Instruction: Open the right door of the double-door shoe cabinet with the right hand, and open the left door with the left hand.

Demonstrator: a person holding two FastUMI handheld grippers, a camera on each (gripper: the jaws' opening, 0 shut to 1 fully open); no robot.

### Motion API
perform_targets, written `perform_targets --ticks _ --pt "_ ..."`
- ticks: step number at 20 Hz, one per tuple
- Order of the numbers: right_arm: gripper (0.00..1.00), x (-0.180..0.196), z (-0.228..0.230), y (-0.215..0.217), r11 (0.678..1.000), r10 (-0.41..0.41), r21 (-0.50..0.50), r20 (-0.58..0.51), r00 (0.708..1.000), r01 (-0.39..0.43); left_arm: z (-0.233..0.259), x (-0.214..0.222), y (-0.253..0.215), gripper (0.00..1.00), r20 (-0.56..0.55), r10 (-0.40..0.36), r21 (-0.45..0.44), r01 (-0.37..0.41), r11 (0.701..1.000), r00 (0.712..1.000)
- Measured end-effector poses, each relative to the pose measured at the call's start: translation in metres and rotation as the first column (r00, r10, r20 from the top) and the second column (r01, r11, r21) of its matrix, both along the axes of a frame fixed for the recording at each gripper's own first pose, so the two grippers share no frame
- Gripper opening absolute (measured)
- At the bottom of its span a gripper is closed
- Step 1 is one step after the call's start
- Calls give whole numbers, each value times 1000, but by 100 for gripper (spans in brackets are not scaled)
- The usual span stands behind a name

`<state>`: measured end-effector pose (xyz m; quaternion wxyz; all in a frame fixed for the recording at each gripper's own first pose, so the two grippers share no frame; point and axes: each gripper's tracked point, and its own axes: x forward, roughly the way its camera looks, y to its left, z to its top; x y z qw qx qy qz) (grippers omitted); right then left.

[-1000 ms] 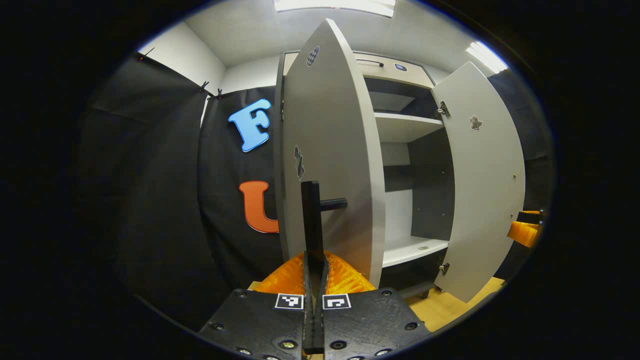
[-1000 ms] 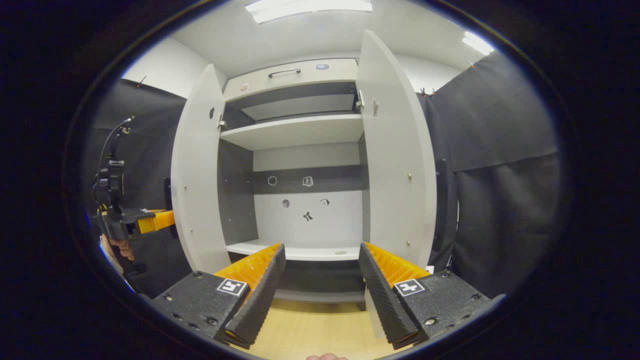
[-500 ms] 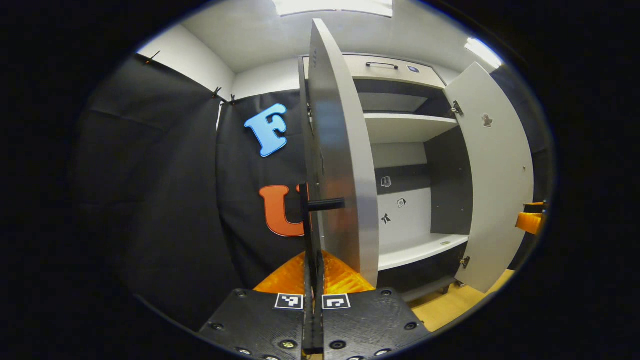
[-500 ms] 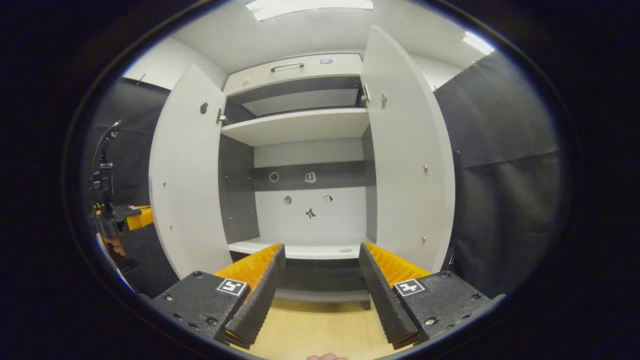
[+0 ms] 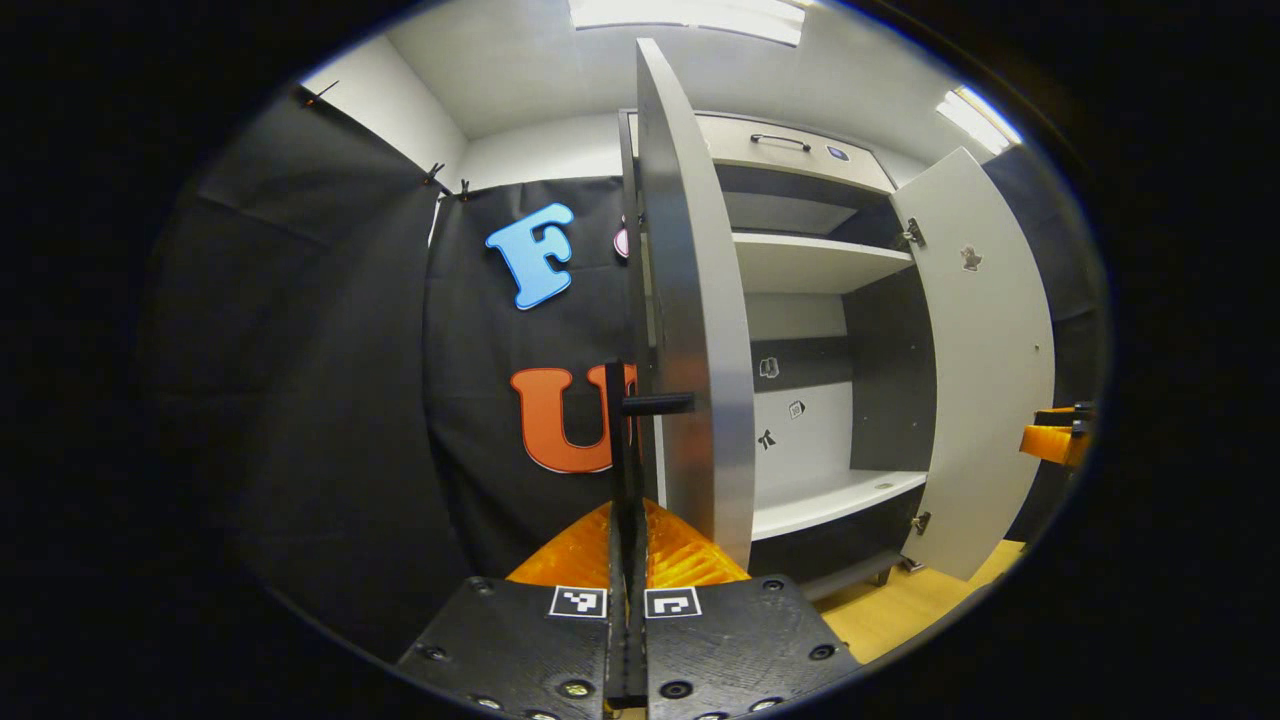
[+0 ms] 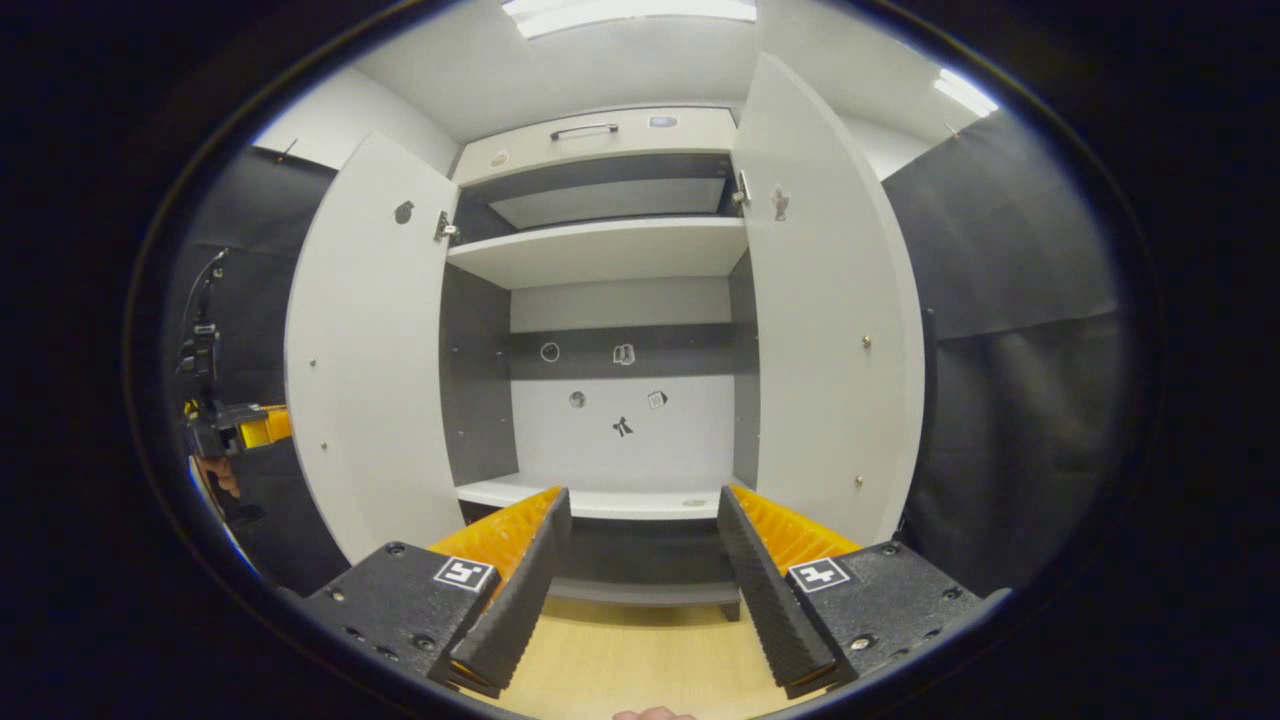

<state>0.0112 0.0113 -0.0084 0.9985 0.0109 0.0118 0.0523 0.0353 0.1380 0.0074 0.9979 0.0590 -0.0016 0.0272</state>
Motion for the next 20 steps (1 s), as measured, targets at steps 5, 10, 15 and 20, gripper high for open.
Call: perform_targets --ticks 5,10,15,20 --pt "92 4 -9 -12 1000 -29 -7 -17 999 29 -1 -46 -60 10 14 -21 -6 21 1000 1000" --pt "92 10 -13 -11 1000 -15 -22 -5 1000 14 -19 4 -160 0 36 -138 -104 141 984 990" --pt "92 6 -24 -23 998 -28 -49 -23 999 27 -34 40 -182 0 21 -103 -134 105 985 994" --pt "92 5 -24 -34 999 -37 -32 -26 999 36 -39 40 -179 24 17 -75 -102 76 992 997"
